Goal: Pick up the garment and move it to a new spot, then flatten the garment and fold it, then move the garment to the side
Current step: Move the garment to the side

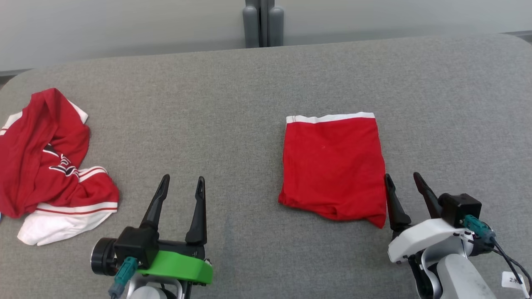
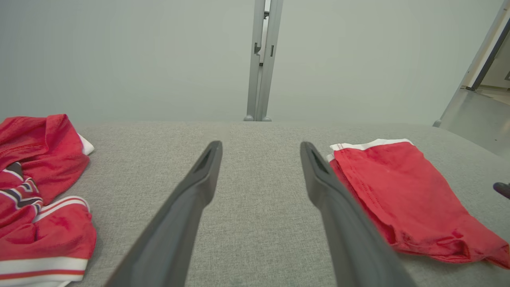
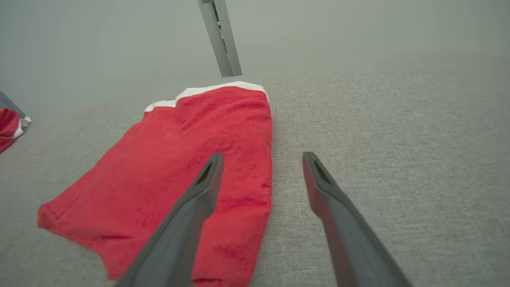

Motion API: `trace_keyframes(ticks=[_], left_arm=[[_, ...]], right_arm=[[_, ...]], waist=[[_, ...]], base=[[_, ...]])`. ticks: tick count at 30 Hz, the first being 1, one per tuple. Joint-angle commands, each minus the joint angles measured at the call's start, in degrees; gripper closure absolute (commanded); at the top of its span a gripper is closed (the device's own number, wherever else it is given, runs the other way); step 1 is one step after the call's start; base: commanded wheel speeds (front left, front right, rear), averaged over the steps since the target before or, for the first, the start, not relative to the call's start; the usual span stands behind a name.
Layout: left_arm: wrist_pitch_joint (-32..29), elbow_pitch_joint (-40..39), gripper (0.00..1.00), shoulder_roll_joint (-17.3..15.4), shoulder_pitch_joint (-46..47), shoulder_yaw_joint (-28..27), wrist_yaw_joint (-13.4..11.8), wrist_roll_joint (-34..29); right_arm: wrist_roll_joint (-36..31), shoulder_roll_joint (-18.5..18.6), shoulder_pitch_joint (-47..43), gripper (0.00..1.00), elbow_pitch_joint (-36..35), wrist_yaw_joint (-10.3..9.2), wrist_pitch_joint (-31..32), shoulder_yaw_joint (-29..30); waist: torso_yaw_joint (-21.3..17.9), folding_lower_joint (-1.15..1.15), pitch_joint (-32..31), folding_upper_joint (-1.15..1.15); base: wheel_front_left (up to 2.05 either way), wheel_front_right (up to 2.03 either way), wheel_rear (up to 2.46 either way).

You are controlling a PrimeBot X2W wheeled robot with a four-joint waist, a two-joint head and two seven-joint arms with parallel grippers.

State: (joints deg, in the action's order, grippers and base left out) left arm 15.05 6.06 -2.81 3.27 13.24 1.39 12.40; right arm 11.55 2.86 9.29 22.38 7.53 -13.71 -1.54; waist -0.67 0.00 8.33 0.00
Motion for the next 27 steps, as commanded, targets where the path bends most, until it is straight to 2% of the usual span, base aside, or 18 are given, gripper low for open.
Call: trace_keyframes(ticks=[1,11,19,20,21,22,27], left_arm=[[0.2,0.2,0.0,-0.2,1.2,0.2,0.2,-0.6],[0.2,0.8,0.0,-0.2,4.2,2.8,0.5,-0.3],[0.2,-1.0,0.0,-0.2,5.6,4.7,-0.2,0.5],[0.2,-1.3,0.0,-0.2,5.7,4.9,-0.3,0.5],[0.2,-1.5,0.0,-0.2,5.8,5.1,-0.3,0.6],[0.2,-1.7,0.0,-0.2,5.9,5.3,-0.2,0.5],[0.2,-2.0,0.0,-0.2,6.0,5.6,0.1,-0.3]], right_arm=[[0.7,0.1,1.4,0.0,1.3,-0.08,0.3,0.0],[1.0,0.8,8.5,0.0,10.9,-0.08,1.0,2.6],[2.7,1.4,11.9,0.0,16.6,-0.08,1.7,0.9],[2.6,1.5,12.2,0.24,17.5,-0.08,1.9,0.5],[2.4,1.7,12.5,0.84,18.0,-0.08,1.9,0.3],[1.9,1.8,12.9,1.0,18.6,-0.08,1.6,0.2],[-0.1,2.5,15.1,1.0,19.5,-0.09,0.5,-2.0]], waist=[[1.2,0.0,1.7,0.0],[4.9,0.0,6.0,0.0],[7.0,0.0,7.2,0.0],[7.1,0.0,7.2,0.0],[7.0,0.0,7.3,0.0],[6.9,0.0,7.3,0.0],[5.0,0.0,7.1,0.0]], base=[[0.0,0.0,0.0],[0.0,0.0,0.0],[0.0,0.0,0.0],[0.0,0.0,0.0],[0.0,0.0,0.0],[0.0,0.0,0.0],[0.0,0.0,0.0]])
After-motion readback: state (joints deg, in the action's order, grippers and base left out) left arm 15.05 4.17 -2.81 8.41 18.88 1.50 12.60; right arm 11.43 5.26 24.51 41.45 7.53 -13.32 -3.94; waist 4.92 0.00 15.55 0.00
